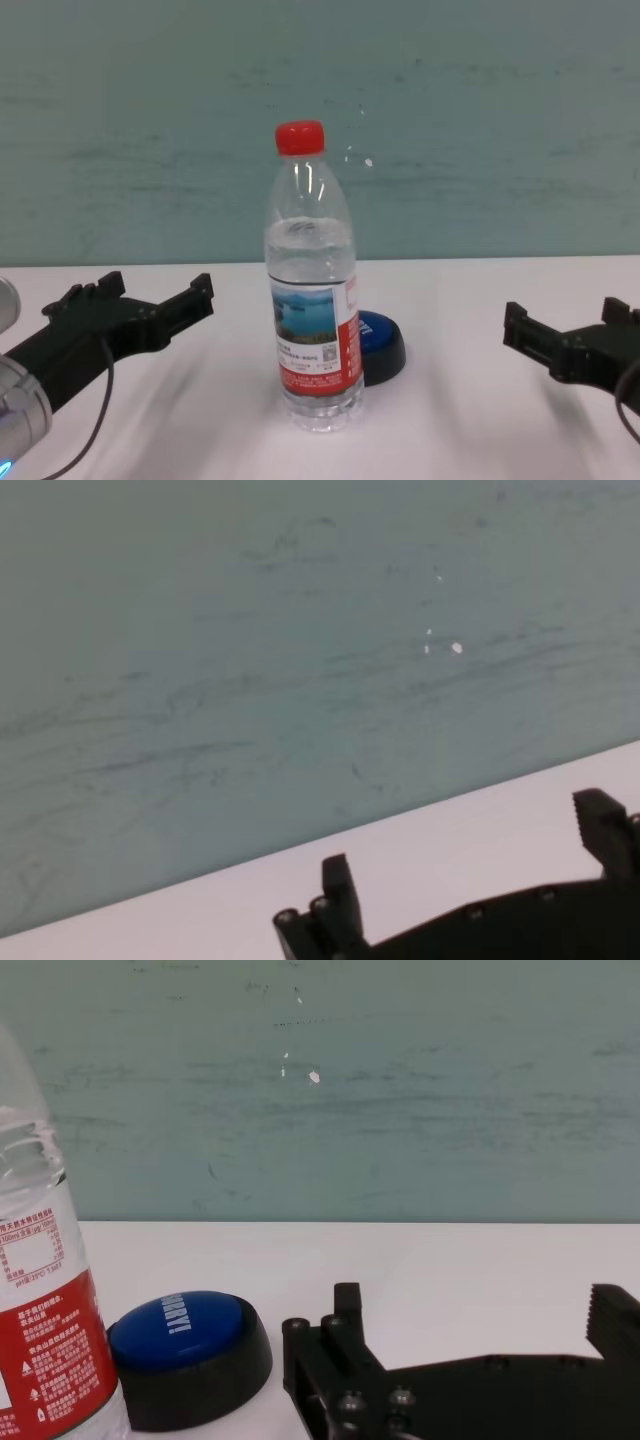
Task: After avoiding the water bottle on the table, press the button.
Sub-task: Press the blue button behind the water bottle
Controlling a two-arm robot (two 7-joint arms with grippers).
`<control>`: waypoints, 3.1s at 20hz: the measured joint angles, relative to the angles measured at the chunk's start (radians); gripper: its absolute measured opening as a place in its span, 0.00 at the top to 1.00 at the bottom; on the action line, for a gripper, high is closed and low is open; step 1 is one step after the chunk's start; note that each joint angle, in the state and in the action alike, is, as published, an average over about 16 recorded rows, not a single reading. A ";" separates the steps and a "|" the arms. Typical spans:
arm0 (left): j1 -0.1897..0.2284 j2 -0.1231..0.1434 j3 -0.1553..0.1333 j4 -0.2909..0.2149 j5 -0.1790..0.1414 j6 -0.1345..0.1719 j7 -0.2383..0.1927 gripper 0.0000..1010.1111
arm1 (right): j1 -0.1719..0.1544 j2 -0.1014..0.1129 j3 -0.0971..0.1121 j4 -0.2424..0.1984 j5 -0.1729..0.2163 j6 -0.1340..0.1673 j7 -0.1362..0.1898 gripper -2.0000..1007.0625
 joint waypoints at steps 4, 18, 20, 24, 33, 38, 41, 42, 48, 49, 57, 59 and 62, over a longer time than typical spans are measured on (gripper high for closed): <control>-0.022 -0.005 0.002 0.022 0.002 -0.007 0.001 0.00 | 0.000 0.000 0.000 0.000 0.000 0.000 0.000 0.00; -0.107 -0.018 0.010 0.111 0.009 -0.041 0.001 0.00 | 0.000 0.000 0.000 0.000 0.000 0.000 0.000 0.00; -0.120 -0.019 0.012 0.126 0.011 -0.049 -0.001 0.00 | 0.000 0.000 0.000 0.000 0.000 0.000 0.000 0.00; -0.145 -0.021 0.016 0.156 0.015 -0.063 -0.005 0.00 | 0.000 0.000 0.000 0.000 0.000 0.000 0.000 0.00; -0.195 -0.026 0.030 0.210 0.021 -0.089 -0.017 0.00 | 0.000 0.000 0.000 0.000 0.000 0.000 0.000 0.00; -0.212 -0.030 0.039 0.225 0.021 -0.092 -0.021 0.00 | 0.000 0.000 0.000 0.000 0.000 0.000 0.000 0.00; -0.219 -0.033 0.044 0.232 0.022 -0.092 -0.021 0.00 | 0.000 0.000 0.000 0.000 0.000 0.000 0.000 0.00; -0.221 -0.034 0.045 0.234 0.023 -0.093 -0.021 0.00 | 0.000 0.000 0.000 0.000 0.000 0.000 0.000 0.00; -0.234 -0.041 0.055 0.250 0.029 -0.093 -0.016 0.00 | 0.000 0.000 0.000 0.000 0.000 0.000 0.000 0.00; -0.235 -0.042 0.056 0.253 0.031 -0.093 -0.015 0.00 | 0.000 0.000 0.000 0.000 0.000 0.000 0.000 0.00; -0.246 -0.048 0.063 0.271 0.042 -0.098 -0.006 0.00 | 0.000 0.000 0.000 0.000 0.000 0.000 0.000 0.00; -0.247 -0.049 0.064 0.276 0.045 -0.100 -0.004 0.00 | 0.000 0.000 0.000 0.000 0.000 0.000 0.000 0.00; -0.249 -0.050 0.065 0.281 0.049 -0.103 -0.002 0.00 | 0.000 0.000 0.000 0.000 0.000 0.000 0.000 0.00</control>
